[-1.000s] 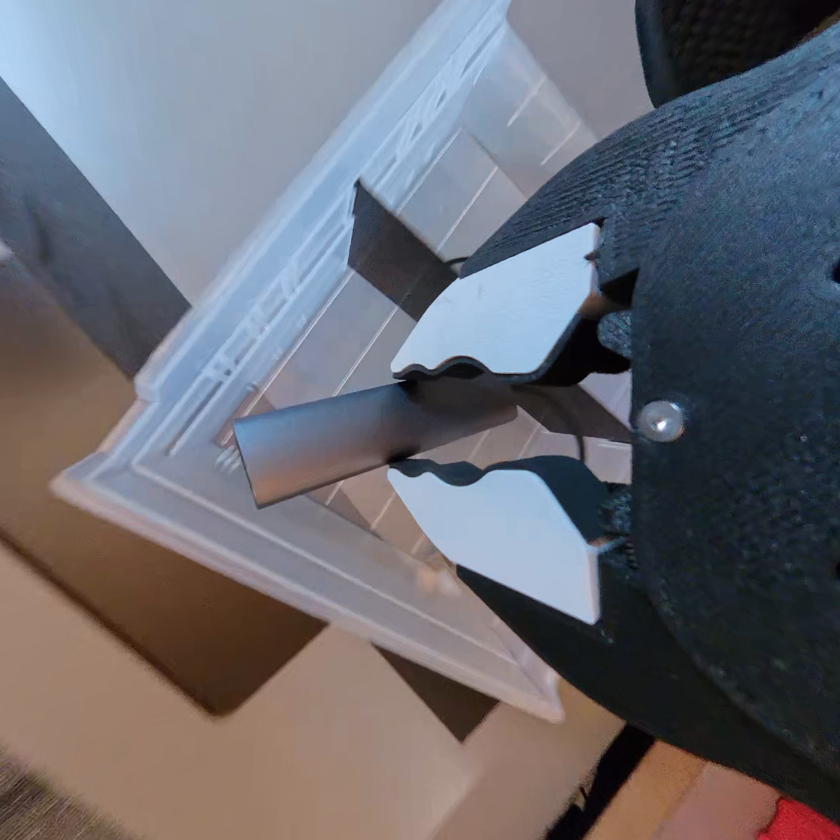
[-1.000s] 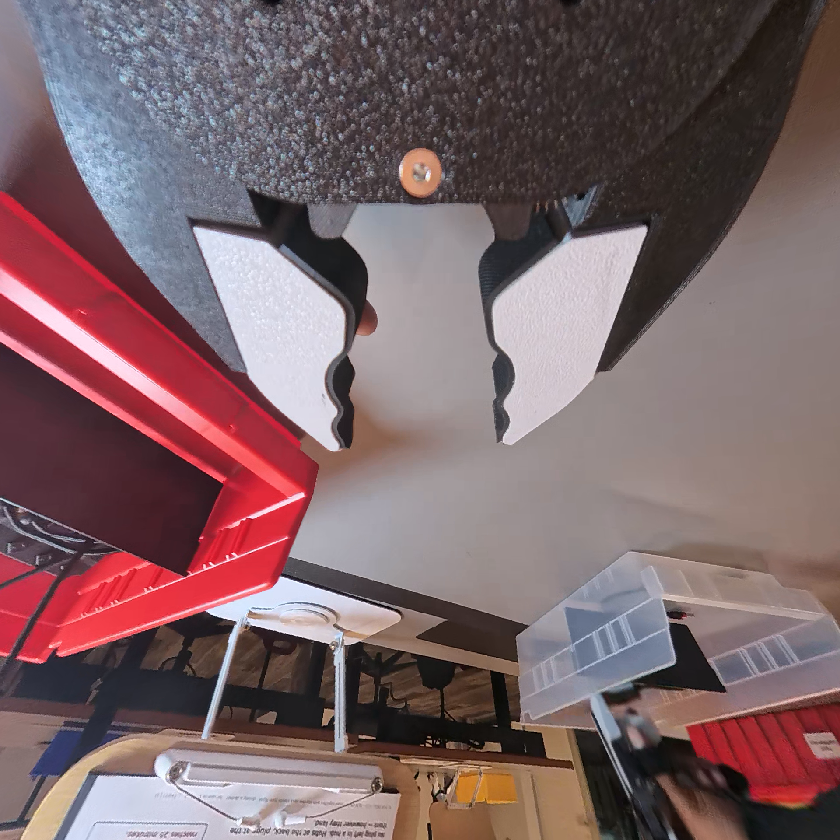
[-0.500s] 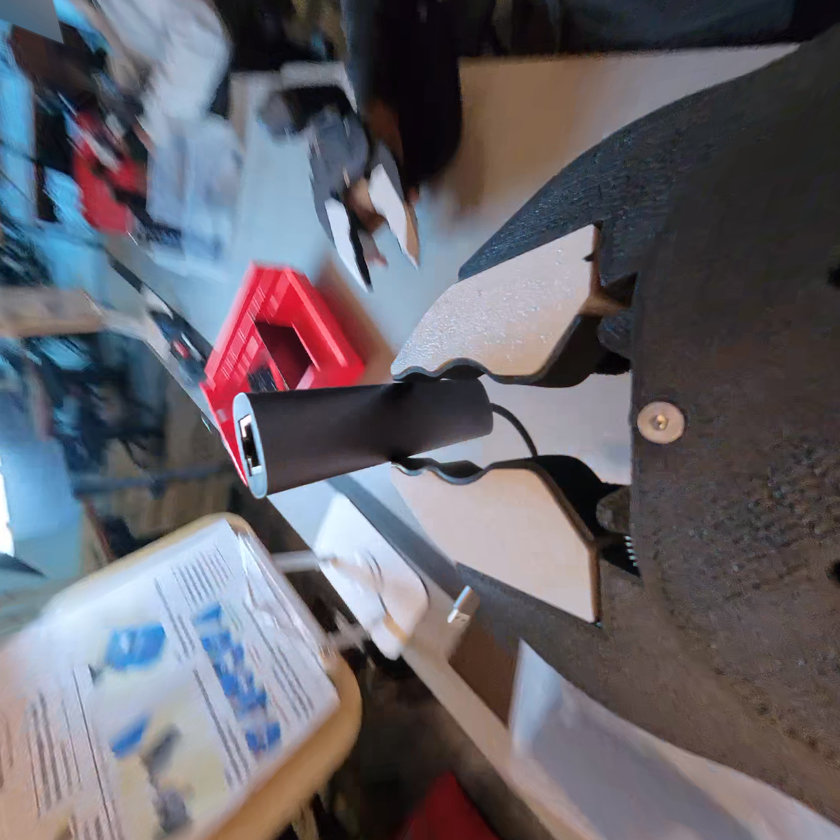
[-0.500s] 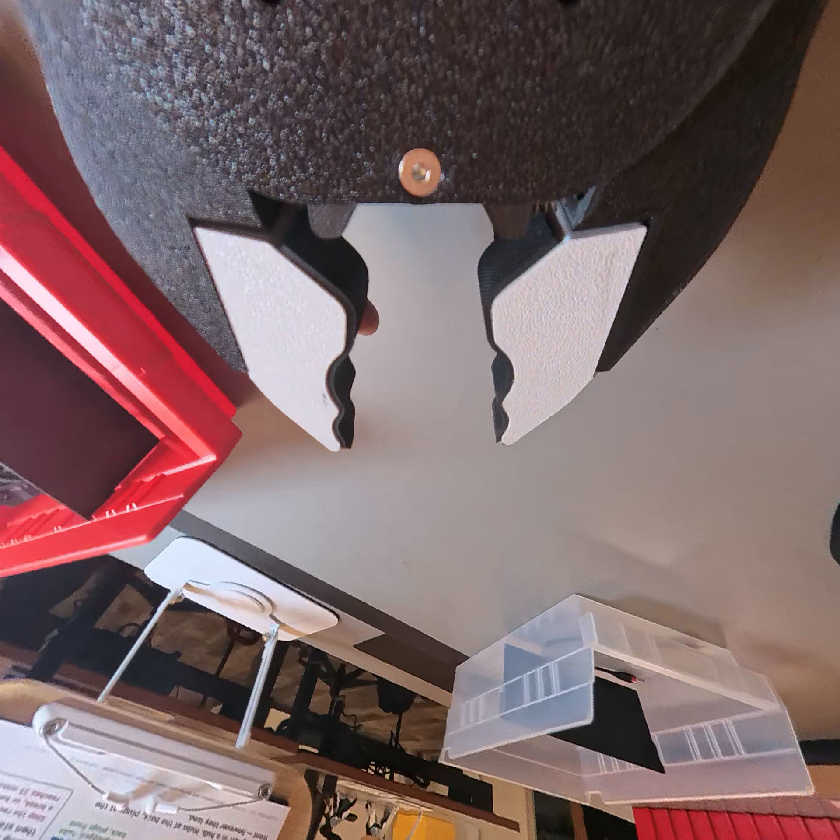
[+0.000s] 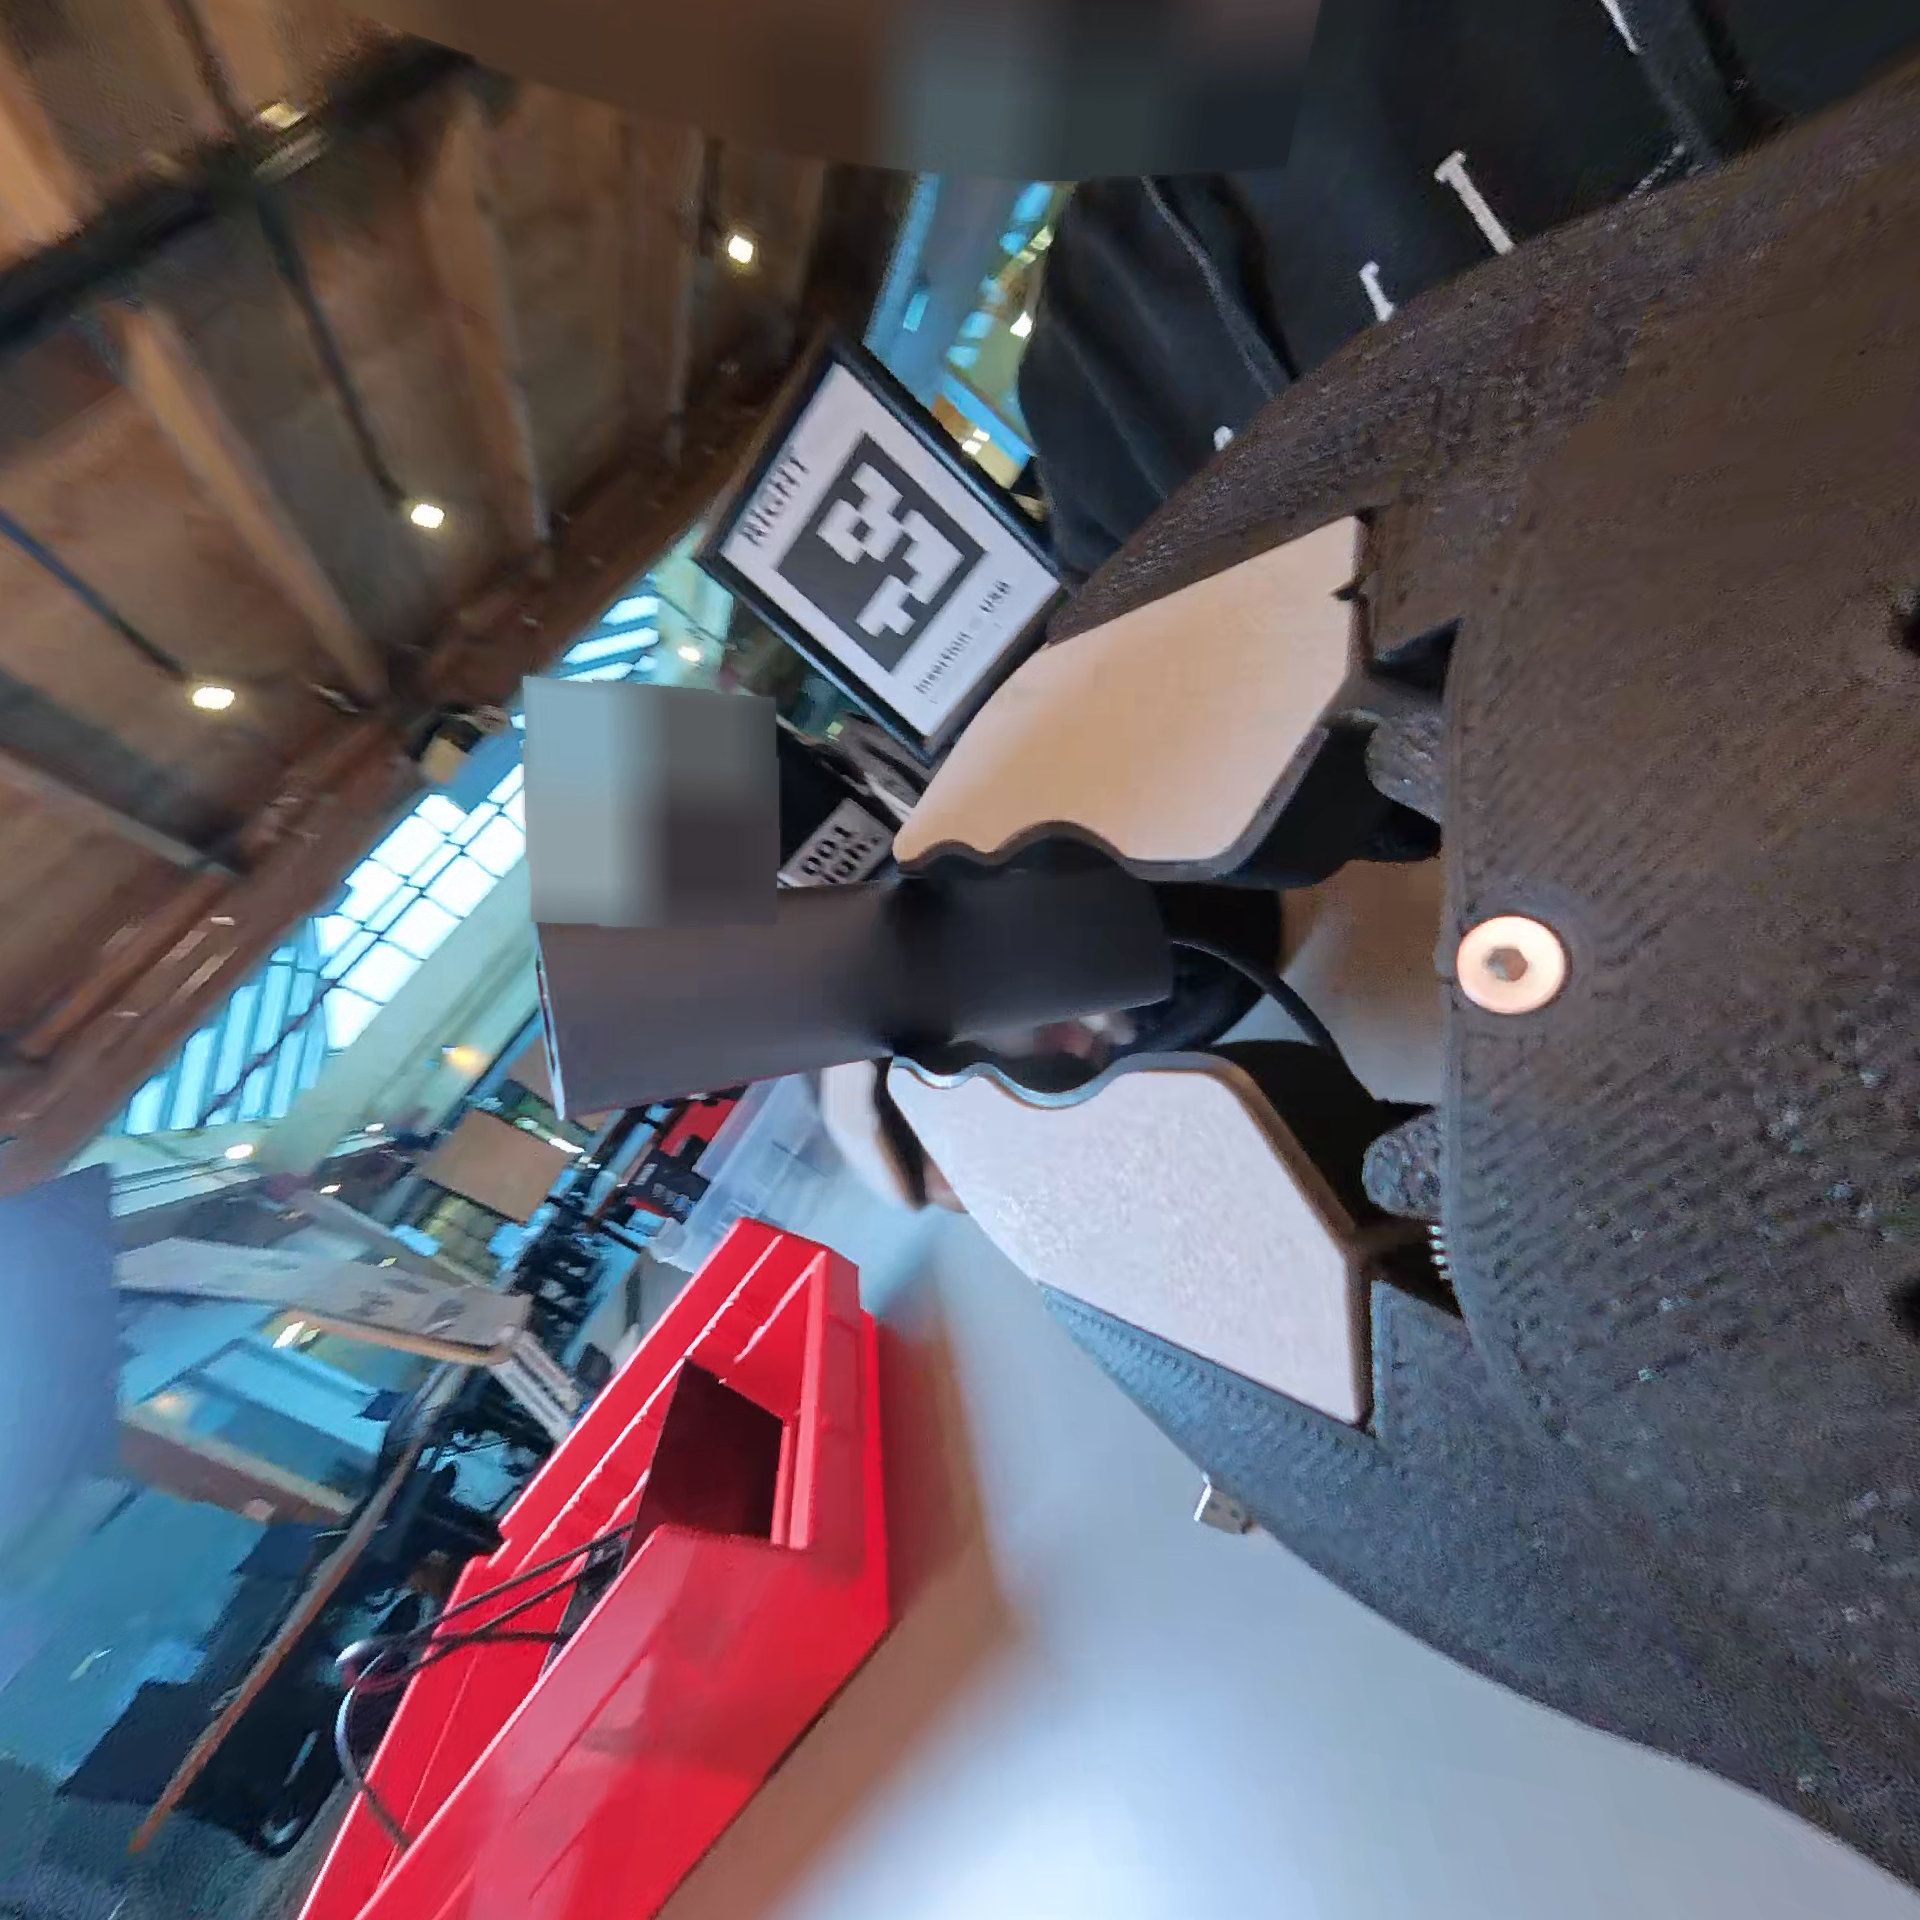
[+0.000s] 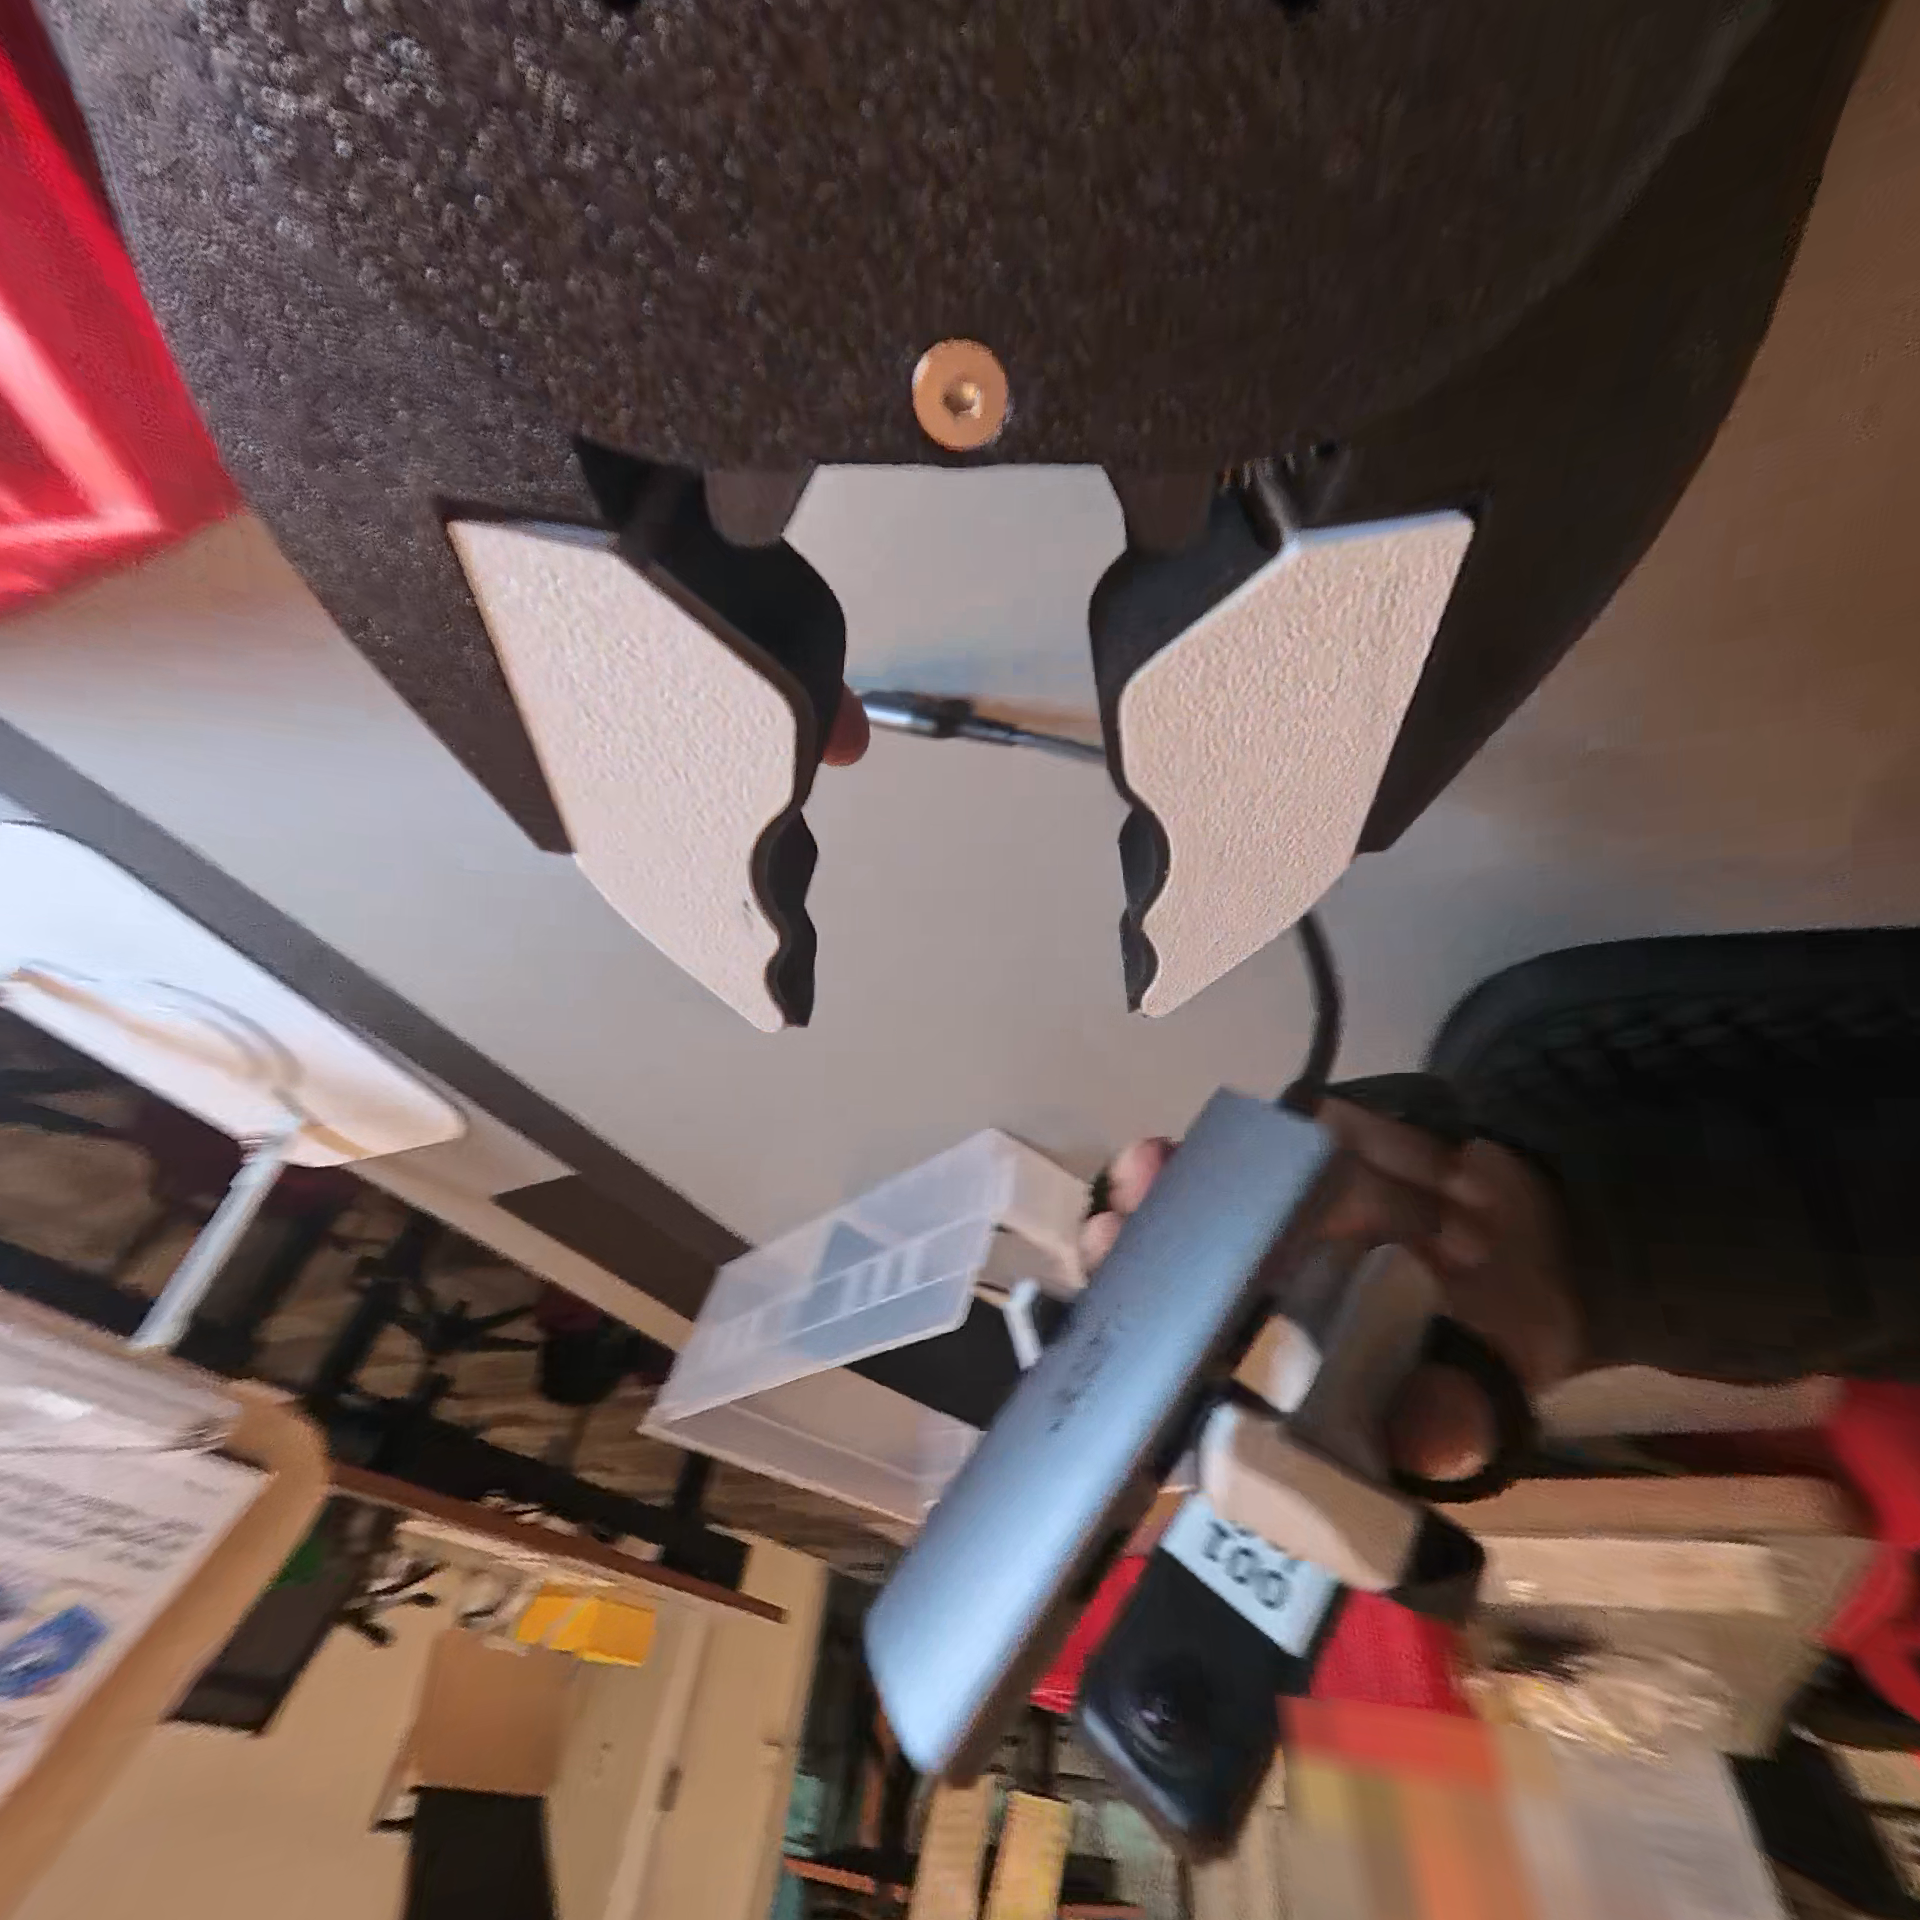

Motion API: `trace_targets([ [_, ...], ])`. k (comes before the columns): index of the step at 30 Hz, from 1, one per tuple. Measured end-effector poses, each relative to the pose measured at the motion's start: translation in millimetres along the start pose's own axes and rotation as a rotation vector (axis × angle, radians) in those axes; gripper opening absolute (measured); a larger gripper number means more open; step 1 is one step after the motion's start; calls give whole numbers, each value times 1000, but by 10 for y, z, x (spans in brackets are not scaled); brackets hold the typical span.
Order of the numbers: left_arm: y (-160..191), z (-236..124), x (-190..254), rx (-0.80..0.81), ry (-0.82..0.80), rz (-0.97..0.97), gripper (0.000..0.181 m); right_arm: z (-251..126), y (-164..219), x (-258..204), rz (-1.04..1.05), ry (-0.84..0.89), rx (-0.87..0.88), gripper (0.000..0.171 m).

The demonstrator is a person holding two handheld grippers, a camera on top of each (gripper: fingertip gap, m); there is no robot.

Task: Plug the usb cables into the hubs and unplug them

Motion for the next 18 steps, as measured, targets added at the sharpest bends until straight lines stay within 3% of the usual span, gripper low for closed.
trace_targets([
  [6, 86, -36, -107, 134, -7, -51, 31, 175, 185, -354, 71, -163, -56, 57],
  [10, 143, 17, -86, 88, -32, -3, 31, 224, 196, -480, 49, -168, -44, 39],
  [12, 114, -5, -94, 97, -84, 20, 31, 194, 199, -456, 2, -138, -35, 4],
  [16, 43, -115, -111, -17, -191, 79, 36, 69, 147, -255, -139, -33, -67, 3],
  [18, 37, -189, -139, -188, -300, 177, 39, -25, 128, -109, -266, 51, -112, 3],
])
Point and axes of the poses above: each gripper's, where its closed fingertips meet, z out along the fingers, y out of its underside, x = y × z across the jaws, the point moved 7 cm from there along -z, back along the fingers, and after that the axes turned 9 degrees about y, right-handed, at the moved point
